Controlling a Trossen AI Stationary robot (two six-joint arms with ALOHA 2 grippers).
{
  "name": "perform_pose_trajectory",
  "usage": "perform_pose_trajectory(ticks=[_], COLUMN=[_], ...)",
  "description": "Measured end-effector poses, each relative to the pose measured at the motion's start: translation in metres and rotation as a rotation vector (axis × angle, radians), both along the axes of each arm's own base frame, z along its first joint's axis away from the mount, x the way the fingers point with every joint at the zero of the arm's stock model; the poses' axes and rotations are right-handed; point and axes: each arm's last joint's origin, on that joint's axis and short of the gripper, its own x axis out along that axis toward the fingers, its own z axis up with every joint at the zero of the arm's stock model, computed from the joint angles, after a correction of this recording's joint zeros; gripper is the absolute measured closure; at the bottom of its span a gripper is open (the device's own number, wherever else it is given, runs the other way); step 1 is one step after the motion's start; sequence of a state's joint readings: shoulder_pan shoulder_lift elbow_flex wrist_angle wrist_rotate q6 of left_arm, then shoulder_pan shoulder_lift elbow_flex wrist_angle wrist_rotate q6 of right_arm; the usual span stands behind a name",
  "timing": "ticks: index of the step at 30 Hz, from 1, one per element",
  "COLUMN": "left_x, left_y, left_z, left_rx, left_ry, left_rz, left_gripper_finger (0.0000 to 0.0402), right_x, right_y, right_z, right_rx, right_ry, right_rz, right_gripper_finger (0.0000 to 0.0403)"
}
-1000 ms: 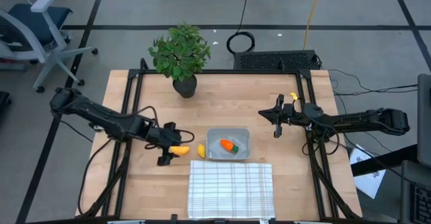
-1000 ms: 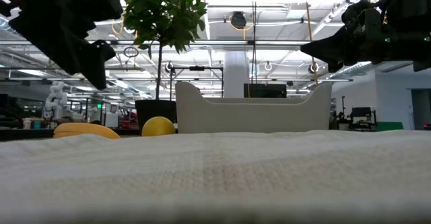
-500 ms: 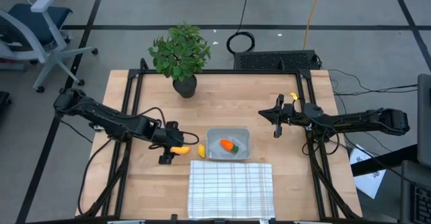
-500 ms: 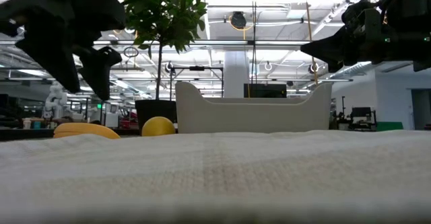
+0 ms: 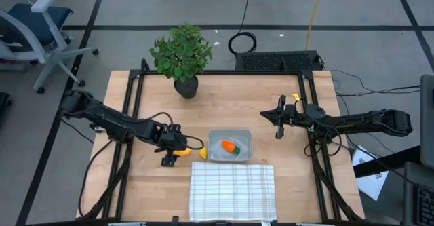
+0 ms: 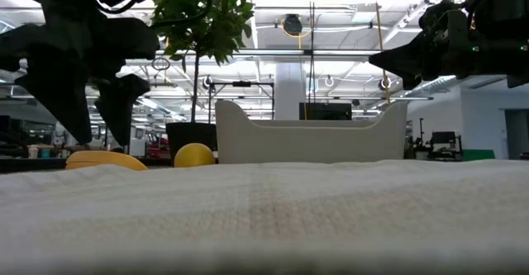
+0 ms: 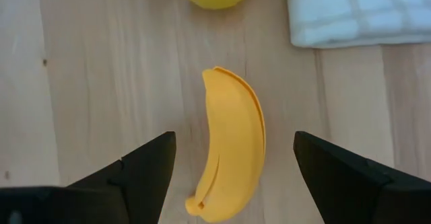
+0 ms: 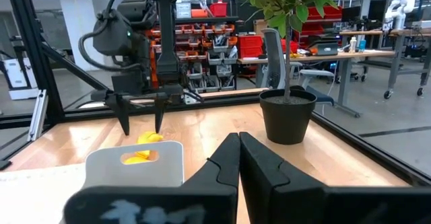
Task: Pick and placing Produce into tupperware
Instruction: Put the banana into the gray bin
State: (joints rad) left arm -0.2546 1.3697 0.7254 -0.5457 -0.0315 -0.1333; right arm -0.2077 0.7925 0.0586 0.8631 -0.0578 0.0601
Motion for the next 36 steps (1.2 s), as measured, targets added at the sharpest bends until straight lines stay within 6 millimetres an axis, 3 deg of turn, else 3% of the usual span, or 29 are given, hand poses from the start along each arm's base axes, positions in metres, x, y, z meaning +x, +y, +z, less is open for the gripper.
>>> perform_pose_trajectory(ticks=[12, 36], left_x=[0.0056, 0.0053], left_y=[-0.0014, -0.0015], left_z=[-0.0103, -0.0106], left_rx=[0.011, -0.024], left_ry=[0.022, 0.034], left_rz=[-0.003, 0.073], left_gripper_finger=[0.0094, 0.0094], right_x=[0.0000, 0.0000], right_y=[0.0000, 0.0000], right_z=[0.0000, 0.0000], right_rx=[0.000, 0.000], right_ry=[0.000, 0.000], right_rz=[0.000, 0.000], right_gripper_finger=[0.0403, 0.0403])
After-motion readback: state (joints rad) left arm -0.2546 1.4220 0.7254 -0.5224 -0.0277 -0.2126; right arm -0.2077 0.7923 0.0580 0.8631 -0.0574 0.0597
